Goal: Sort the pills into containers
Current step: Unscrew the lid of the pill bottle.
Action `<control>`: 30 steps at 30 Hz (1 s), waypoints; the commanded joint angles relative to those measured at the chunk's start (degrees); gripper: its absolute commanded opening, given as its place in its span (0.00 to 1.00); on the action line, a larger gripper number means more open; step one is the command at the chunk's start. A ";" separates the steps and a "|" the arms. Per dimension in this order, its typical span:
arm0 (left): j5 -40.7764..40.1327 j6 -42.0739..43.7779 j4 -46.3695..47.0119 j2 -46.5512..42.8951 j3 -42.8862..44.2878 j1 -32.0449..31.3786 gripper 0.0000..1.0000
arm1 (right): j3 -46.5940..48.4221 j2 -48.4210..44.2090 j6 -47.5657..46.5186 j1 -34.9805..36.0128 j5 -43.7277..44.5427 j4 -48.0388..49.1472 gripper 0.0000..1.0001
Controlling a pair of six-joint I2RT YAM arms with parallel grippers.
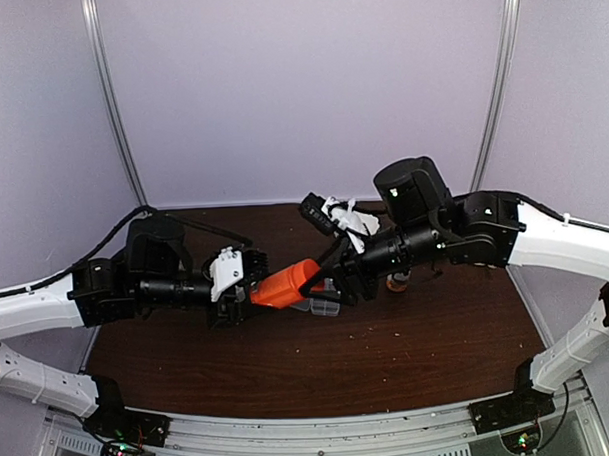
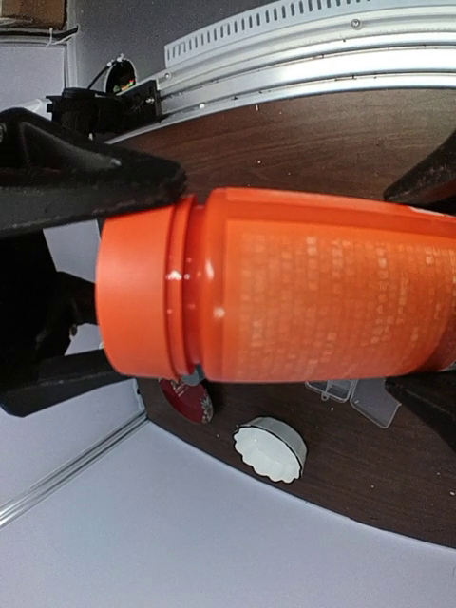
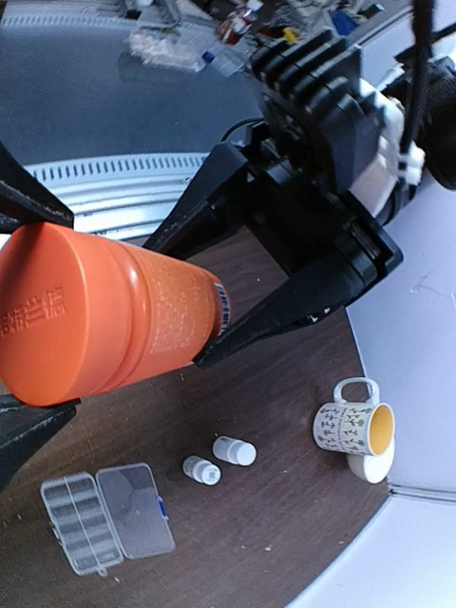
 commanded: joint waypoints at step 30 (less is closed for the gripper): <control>9.76 -2.52 3.61 0.57 0.12 -0.47 0.23 | -11.03 -10.22 -84.80 1.07 4.99 5.64 0.01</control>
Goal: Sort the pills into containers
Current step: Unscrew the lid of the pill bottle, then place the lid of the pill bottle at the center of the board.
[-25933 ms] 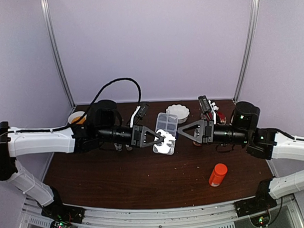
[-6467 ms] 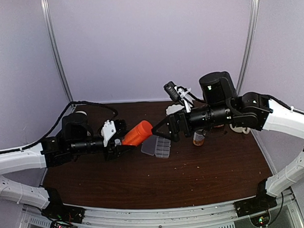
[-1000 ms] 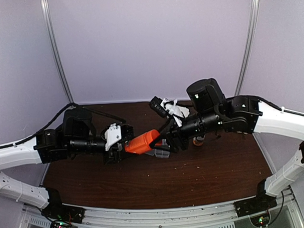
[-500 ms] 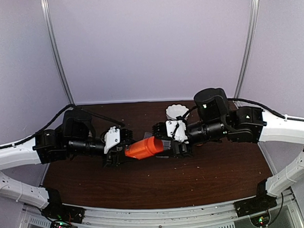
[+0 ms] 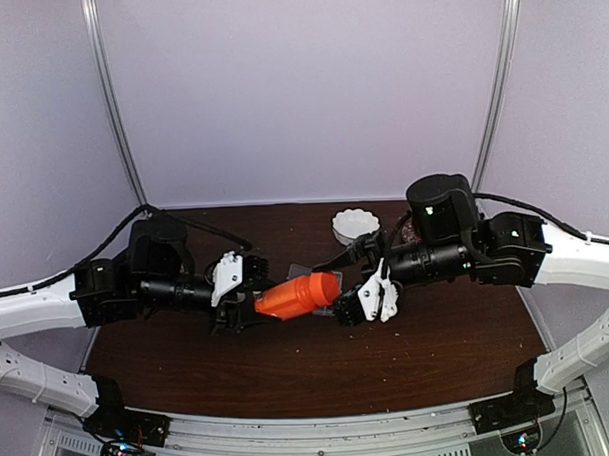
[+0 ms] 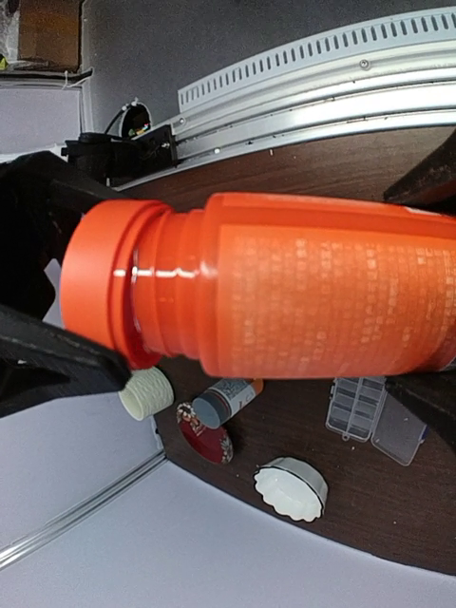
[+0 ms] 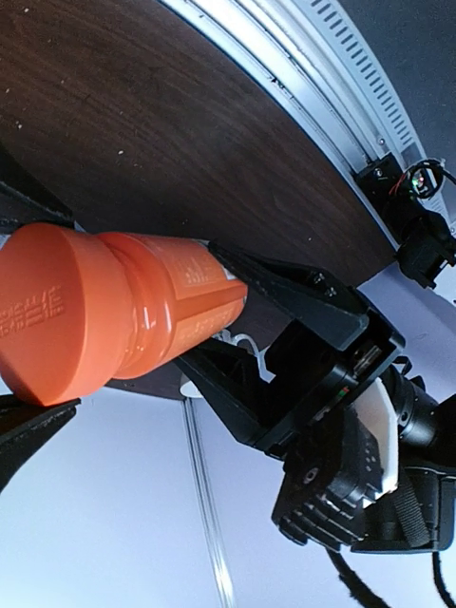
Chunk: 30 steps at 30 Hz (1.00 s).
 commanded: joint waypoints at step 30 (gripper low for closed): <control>-10.81 -7.06 13.99 -3.54 -7.42 -0.30 0.24 | -23.82 -16.43 49.15 -1.06 -4.39 11.78 0.00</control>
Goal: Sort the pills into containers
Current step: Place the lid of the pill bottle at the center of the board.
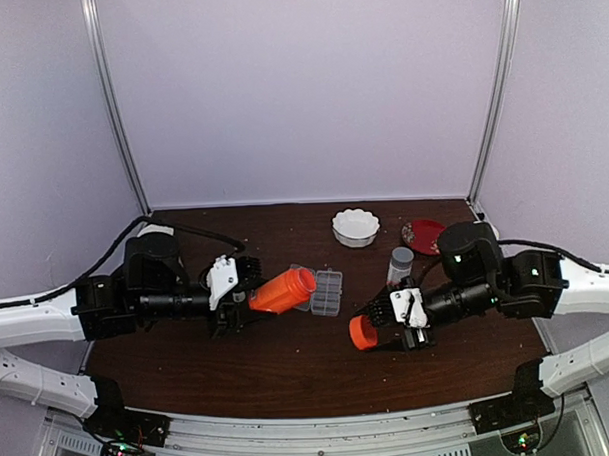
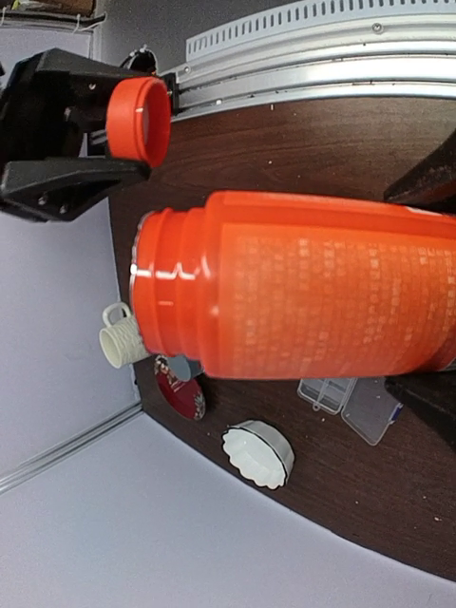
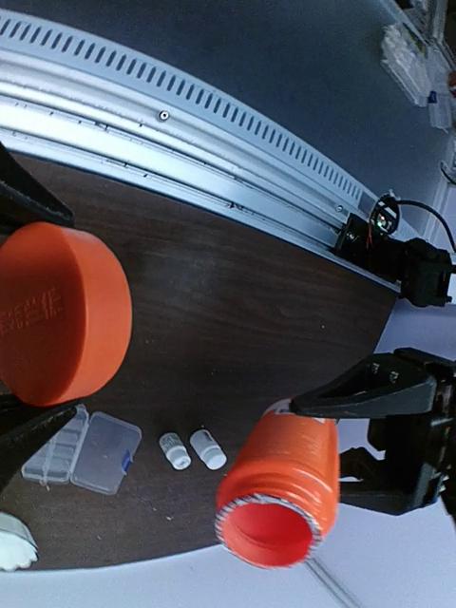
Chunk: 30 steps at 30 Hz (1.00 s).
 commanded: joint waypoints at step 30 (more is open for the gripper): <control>-4.53 -8.30 9.54 0.74 -0.19 -0.32 0.20 | 1.24 36.60 65.54 -8.82 26.55 -9.64 0.07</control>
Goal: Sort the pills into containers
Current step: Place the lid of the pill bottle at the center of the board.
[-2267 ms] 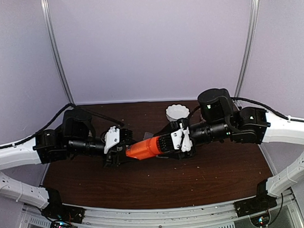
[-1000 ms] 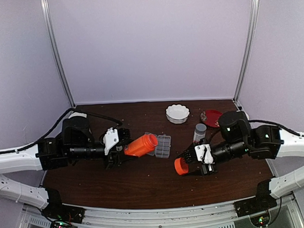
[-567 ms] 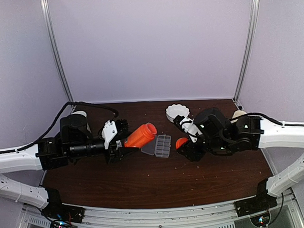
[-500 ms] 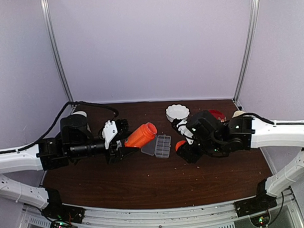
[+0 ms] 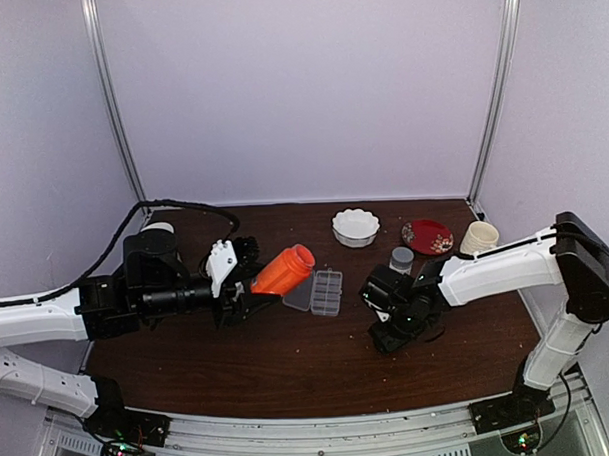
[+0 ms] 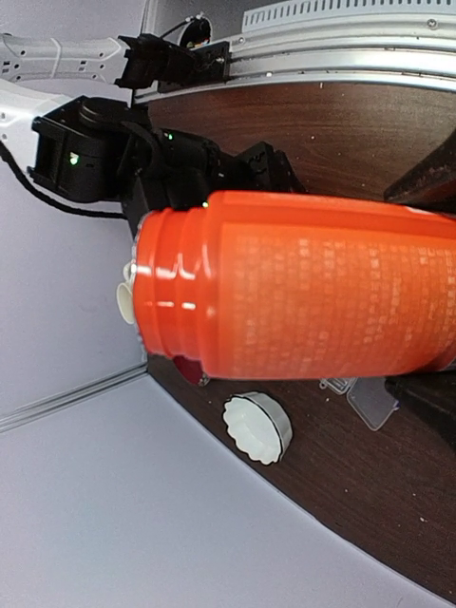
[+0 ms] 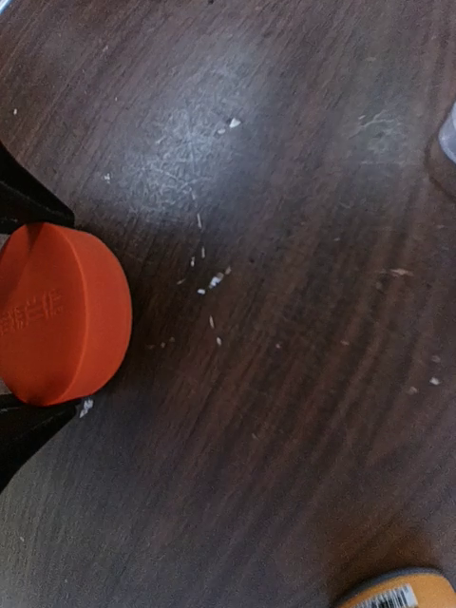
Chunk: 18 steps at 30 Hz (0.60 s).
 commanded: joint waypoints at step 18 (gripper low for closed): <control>-11.28 -10.87 -0.96 4.13 4.26 -0.30 0.00 | 0.62 -10.02 -1.72 0.08 2.39 2.20 0.82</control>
